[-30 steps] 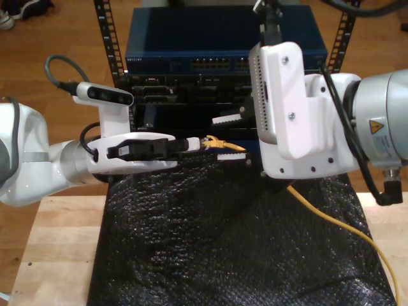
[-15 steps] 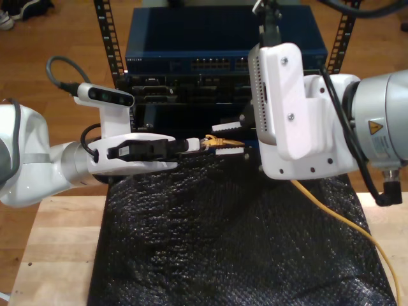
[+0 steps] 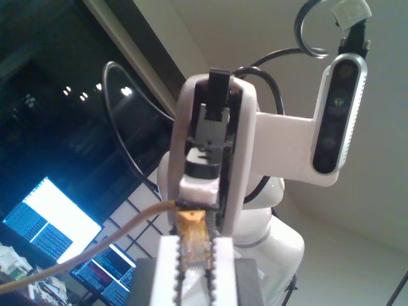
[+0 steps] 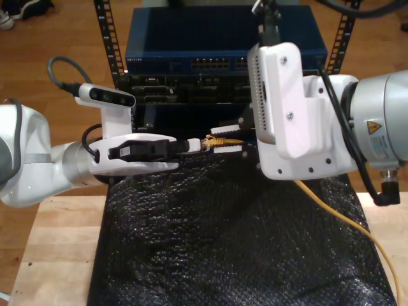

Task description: Grab the cable and plug it in

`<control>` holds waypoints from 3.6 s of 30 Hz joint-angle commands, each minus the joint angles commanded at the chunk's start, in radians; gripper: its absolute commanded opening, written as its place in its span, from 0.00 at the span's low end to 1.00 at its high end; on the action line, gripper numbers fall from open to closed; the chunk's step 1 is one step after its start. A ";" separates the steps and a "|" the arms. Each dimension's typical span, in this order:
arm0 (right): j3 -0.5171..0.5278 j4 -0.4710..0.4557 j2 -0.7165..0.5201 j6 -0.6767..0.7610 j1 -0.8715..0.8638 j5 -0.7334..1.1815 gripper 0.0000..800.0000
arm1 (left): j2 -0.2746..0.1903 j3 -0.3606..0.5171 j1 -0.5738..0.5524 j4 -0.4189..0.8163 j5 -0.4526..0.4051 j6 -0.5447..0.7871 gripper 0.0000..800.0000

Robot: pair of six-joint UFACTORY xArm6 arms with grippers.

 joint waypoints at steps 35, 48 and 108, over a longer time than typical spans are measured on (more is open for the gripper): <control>0.000 0.011 0.008 0.003 -0.002 -0.002 0.00 | -0.002 -0.006 0.000 -0.003 -0.002 0.006 0.84; -0.028 0.057 0.049 0.031 -0.035 0.006 0.00 | -0.009 -0.095 0.054 -0.002 -0.101 0.002 0.99; -0.233 -0.336 0.419 0.407 -0.663 0.479 0.00 | -0.319 -0.247 0.443 1.188 -0.502 0.724 1.00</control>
